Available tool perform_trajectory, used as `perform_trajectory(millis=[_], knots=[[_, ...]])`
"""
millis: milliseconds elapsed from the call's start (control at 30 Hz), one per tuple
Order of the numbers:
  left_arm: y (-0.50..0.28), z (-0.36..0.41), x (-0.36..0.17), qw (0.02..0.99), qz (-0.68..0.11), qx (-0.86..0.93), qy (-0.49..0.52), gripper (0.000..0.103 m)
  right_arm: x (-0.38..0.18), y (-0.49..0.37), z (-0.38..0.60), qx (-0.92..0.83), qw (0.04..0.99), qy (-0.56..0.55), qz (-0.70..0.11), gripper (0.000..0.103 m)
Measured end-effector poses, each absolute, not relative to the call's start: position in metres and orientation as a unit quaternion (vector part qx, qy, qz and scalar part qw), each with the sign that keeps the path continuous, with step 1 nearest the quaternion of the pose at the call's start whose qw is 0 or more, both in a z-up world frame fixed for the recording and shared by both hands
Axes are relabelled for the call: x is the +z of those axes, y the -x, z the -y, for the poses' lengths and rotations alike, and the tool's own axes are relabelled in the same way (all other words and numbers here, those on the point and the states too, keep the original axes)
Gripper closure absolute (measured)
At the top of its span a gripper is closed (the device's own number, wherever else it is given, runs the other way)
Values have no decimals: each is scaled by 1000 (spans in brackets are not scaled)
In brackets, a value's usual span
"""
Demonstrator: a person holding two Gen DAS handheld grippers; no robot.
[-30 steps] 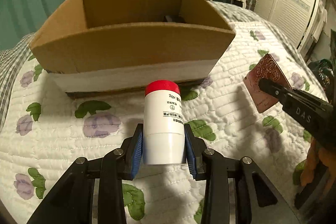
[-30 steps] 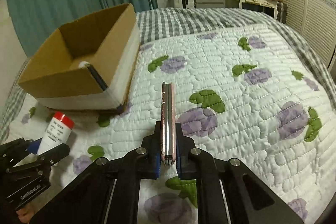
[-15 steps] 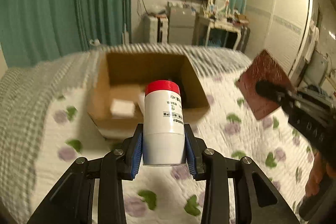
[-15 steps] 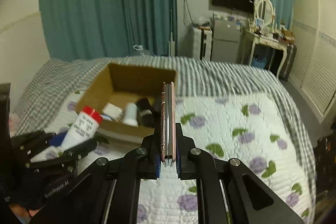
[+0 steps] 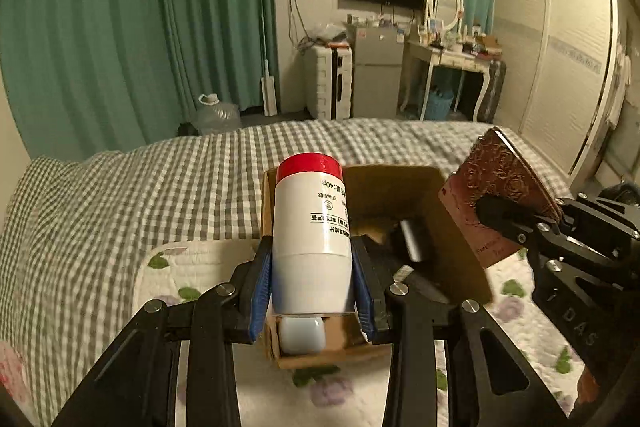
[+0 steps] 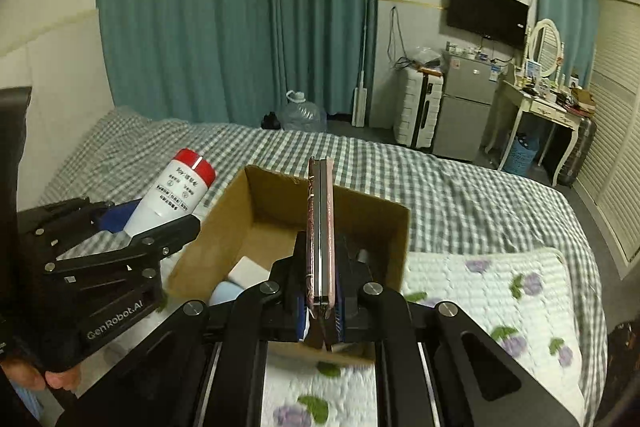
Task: Organize rigid objects
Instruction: 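Carry card and bottle over the box and release both inside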
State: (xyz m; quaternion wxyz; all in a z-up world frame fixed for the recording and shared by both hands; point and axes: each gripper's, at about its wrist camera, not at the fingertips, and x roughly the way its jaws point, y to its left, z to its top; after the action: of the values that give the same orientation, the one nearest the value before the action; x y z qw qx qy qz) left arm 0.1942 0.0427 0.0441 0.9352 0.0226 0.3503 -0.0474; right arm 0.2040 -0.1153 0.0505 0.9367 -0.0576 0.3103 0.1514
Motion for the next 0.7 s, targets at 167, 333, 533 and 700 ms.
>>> perform_trajectory(millis=[167, 333, 533, 700], knots=[[-224, -39, 5, 928, -366, -60, -35, 67, 7, -250, 102, 148, 927, 66, -338, 94], [-241, -26, -32, 918, -388, -66, -52, 66, -30, -276, 101, 146, 919, 65, -359, 94], [-240, -18, -38, 920, -380, -69, -66, 66, -47, -289, 107, 143, 914, 51, -377, 94], [-232, -22, -25, 920, -382, -65, -53, 64, -28, -278, 115, 133, 922, 44, -361, 91]])
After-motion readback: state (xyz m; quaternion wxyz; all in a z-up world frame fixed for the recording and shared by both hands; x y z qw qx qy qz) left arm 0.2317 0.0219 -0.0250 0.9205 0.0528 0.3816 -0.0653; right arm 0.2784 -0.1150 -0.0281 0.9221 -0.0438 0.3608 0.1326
